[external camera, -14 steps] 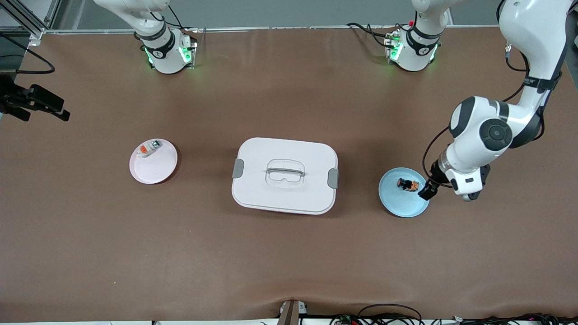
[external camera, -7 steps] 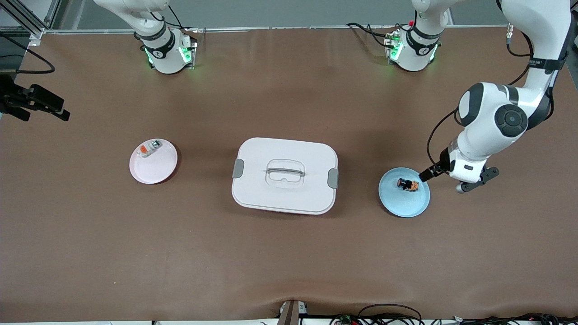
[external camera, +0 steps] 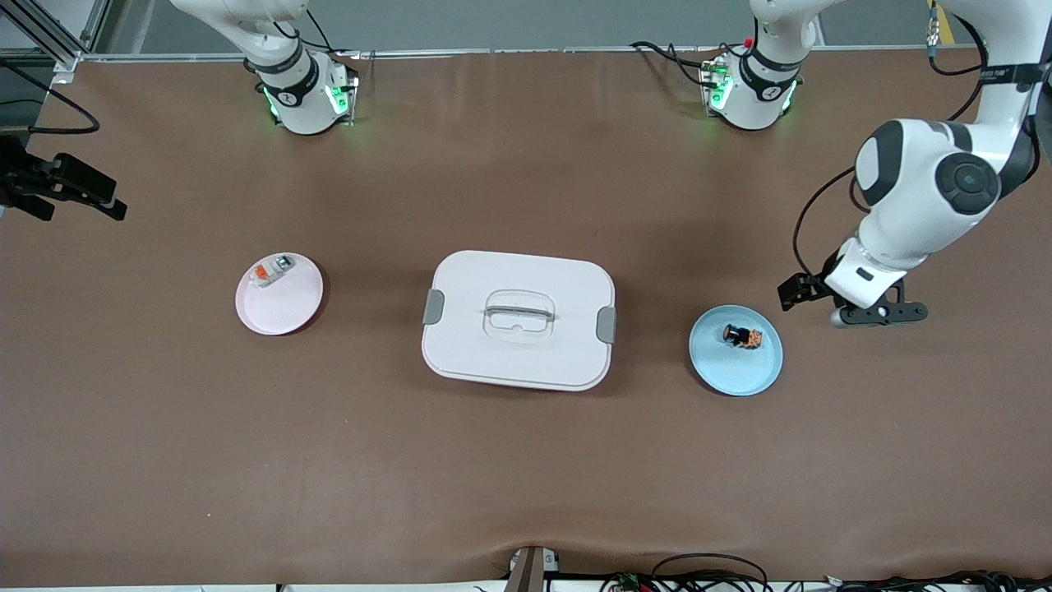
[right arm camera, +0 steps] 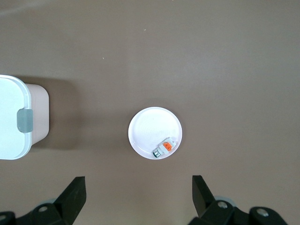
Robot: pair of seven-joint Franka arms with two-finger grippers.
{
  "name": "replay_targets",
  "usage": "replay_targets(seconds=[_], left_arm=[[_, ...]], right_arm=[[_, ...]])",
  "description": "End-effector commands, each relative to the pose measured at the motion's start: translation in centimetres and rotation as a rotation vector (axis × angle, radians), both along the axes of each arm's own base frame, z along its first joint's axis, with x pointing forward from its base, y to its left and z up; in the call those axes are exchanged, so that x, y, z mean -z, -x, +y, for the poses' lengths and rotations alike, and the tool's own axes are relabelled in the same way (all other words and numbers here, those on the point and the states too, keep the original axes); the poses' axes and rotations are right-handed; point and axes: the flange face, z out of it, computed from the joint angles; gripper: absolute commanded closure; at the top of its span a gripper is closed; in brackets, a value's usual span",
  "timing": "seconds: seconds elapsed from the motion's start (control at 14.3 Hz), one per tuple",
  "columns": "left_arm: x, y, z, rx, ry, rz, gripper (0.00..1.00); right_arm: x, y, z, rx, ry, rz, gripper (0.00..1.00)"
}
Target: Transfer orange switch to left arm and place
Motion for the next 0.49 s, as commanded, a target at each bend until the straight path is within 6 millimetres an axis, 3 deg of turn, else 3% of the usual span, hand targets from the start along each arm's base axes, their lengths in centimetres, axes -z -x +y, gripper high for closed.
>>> replay_targets(seconds=[0.0,0.14,0.42], left_arm=[[-2.3,1.2,0.6,0.021,-0.013,-0.005,0.0],[-4.7,0.7,0.5,0.006,-0.02,-0.002,0.0],[-11.5,-1.4,0.2,-0.045,-0.01,0.029,0.0]], right_arm=[[-0.8,0.5,-0.3,-0.004,0.0,-0.007,0.0],[-0.8,0.5,-0.3,-0.003,-0.006,-0.007,0.0],[-0.8,0.5,-0.4,-0.007,-0.004,-0.009,0.0]])
